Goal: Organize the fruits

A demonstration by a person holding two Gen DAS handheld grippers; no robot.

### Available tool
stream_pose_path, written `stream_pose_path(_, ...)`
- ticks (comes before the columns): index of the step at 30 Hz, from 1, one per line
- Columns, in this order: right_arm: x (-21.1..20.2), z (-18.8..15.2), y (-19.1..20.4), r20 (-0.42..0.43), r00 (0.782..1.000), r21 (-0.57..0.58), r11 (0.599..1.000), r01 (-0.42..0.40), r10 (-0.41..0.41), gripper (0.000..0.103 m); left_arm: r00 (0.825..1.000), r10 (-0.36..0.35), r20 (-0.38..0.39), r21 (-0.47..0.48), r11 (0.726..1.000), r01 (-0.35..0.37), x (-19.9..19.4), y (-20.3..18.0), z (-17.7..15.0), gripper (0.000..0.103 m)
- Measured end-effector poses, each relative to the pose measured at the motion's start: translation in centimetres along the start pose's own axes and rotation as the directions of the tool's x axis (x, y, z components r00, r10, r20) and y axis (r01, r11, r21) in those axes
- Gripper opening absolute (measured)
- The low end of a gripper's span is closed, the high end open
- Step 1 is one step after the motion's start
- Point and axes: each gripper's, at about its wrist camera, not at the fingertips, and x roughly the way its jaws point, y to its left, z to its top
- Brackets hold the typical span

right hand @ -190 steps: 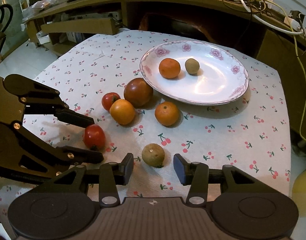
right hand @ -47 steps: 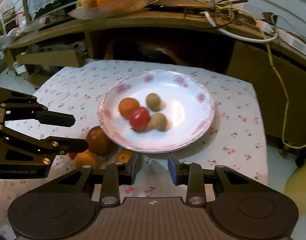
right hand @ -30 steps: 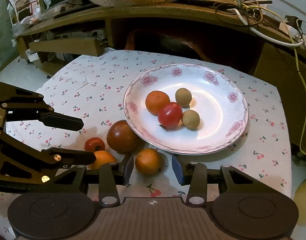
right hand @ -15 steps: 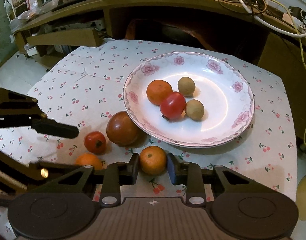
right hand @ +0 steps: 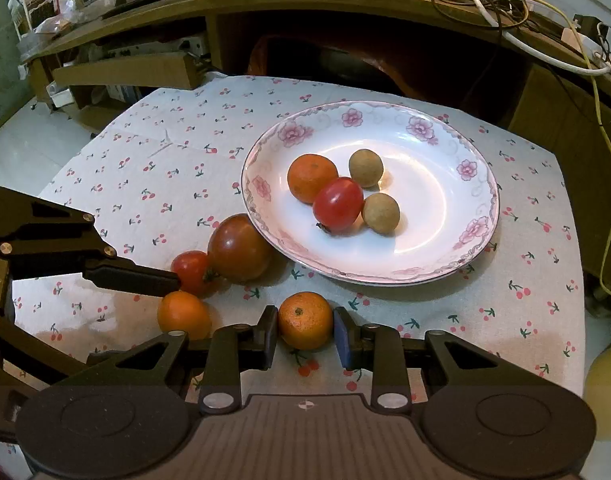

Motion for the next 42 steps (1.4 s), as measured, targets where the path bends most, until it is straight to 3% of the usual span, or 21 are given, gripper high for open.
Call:
stream_pose_path(5, 0.0, 0.0, 0.1, -0.002, 1.0, -0.002, 1.0, 0.002, -0.002, 0.031, 1.0, 0.025, 0.004, -0.01, 1.0, -0.025, -0.1, -0.5, -0.1, 0.046)
stream_pose_path(14, -0.1, -0.2, -0.1, -0.009, 1.0, -0.003, 1.0, -0.001, 0.001, 0.031, 0.999, -0.02, -0.031, -0.011, 1.0, 0.019, -0.9, -0.3, -0.2, 0.045)
stream_pose_path(19, -0.3, -0.4, -0.2, -0.014, 1.0, -0.001, 1.0, -0.009, 0.009, 0.031, 0.99, -0.132, -0.04, 0.018, 0.991, 0.133, -1.9, -0.8, -0.1, 0.05)
stream_pose_path(29, -0.8, -1.0, -0.5, -0.015, 1.0, -0.009, 1.0, -0.002, 0.001, 0.031, 0.999, -0.012, -0.048, 0.036, 0.999, 0.014, 0.2, -1.2, -0.4, 0.05)
stream_pose_path(35, -0.7, -1.0, -0.4, -0.011, 1.0, -0.013, 1.0, 0.002, -0.002, 0.031, 0.999, -0.002, -0.05, 0.008, 1.0, 0.003, 1.5, -1.5, -0.5, 0.05)
stream_pose_path(39, -0.7, -1.0, -0.5, -0.014, 1.0, -0.012, 1.0, 0.004, -0.004, 0.031, 0.998, -0.002, -0.056, 0.004, 1.0, 0.002, 1.4, -1.5, -0.4, 0.038)
stream_pose_path(42, -0.9, -1.1, -0.6, -0.016, 1.0, -0.012, 1.0, 0.003, -0.003, 0.031, 0.998, -0.006, -0.064, 0.001, 1.0, 0.006, 1.1, -1.1, -0.6, 0.037)
